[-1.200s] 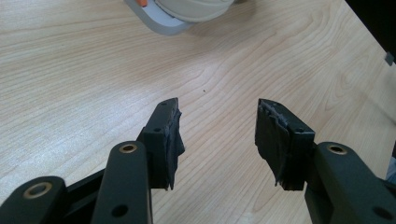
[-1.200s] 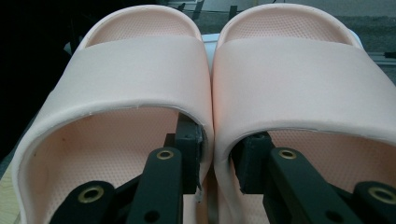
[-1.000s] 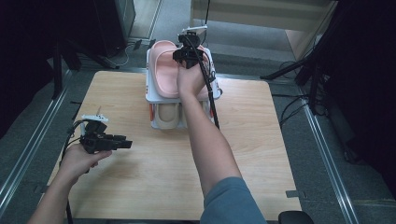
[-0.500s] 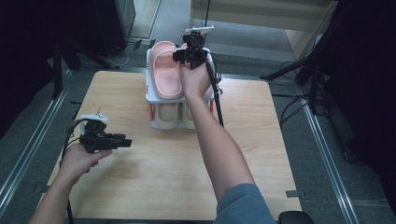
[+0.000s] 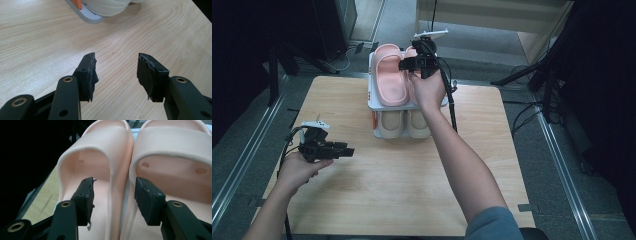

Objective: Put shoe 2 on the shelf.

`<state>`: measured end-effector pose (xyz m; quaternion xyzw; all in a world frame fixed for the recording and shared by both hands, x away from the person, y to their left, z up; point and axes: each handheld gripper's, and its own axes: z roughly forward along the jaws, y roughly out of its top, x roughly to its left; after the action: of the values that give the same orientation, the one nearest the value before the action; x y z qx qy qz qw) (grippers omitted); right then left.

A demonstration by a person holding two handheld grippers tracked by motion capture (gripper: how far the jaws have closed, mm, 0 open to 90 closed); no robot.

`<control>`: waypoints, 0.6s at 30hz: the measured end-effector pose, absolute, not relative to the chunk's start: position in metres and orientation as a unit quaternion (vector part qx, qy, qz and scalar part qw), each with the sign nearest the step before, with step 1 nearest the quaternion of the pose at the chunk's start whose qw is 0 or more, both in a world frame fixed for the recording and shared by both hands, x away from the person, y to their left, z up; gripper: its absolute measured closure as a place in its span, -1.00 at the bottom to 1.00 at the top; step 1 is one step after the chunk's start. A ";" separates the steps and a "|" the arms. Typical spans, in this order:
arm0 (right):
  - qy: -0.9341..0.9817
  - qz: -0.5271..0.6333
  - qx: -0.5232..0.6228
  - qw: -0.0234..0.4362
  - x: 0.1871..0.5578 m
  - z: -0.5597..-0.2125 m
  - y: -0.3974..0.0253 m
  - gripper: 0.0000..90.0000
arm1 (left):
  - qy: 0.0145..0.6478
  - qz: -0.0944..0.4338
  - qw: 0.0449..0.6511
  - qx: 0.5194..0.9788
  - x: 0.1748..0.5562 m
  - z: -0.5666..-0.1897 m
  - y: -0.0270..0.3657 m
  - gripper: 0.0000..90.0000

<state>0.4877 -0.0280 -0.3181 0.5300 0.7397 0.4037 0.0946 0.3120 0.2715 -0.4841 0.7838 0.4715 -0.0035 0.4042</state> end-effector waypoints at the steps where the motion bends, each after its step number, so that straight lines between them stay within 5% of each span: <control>1: 0.742 0.406 0.525 0.092 0.485 -0.317 -0.029 0.12 | 0.471 -0.004 0.404 0.784 0.312 -0.484 0.271 0.10; 18: 0.779 0.429 0.454 0.055 0.441 -0.312 -0.052 0.12 | 0.475 -0.015 0.399 0.785 0.314 -0.486 0.269 0.09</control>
<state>0.4410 -0.0516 -0.3120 0.4541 0.7787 0.4294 0.0551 0.3138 0.2688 -0.4860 0.7845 0.4745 -0.0151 0.3989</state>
